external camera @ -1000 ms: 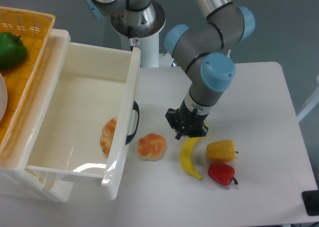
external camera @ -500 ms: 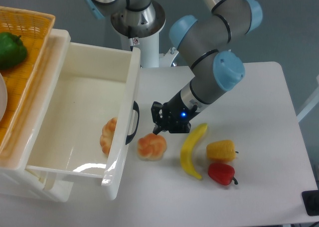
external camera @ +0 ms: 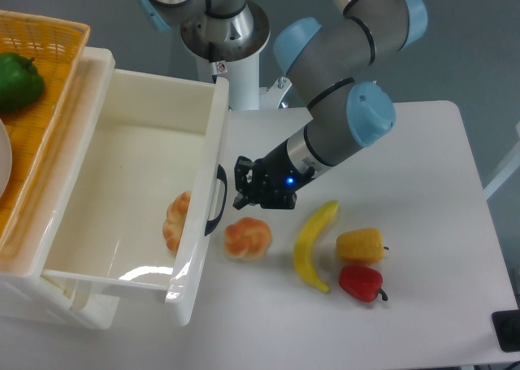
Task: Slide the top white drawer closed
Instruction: 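Move the gripper toward the black handle of the open white drawer, then push the drawer front with the gripper into the drawer unit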
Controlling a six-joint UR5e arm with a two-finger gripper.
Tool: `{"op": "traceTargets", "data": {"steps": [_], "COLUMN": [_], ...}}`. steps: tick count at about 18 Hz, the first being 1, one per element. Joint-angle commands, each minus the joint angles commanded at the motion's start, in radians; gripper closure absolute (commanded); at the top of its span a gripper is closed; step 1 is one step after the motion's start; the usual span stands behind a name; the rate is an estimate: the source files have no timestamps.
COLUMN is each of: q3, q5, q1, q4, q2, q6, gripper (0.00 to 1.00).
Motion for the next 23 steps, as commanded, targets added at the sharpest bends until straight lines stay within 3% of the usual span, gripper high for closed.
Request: {"op": "traceTargets", "data": {"steps": [23], "q3": [-0.012], "q5": [-0.029], "q1": [-0.061], "q4": [-0.022], "q2": [0.031], "q6": [-0.008], "gripper": [1.00]}}
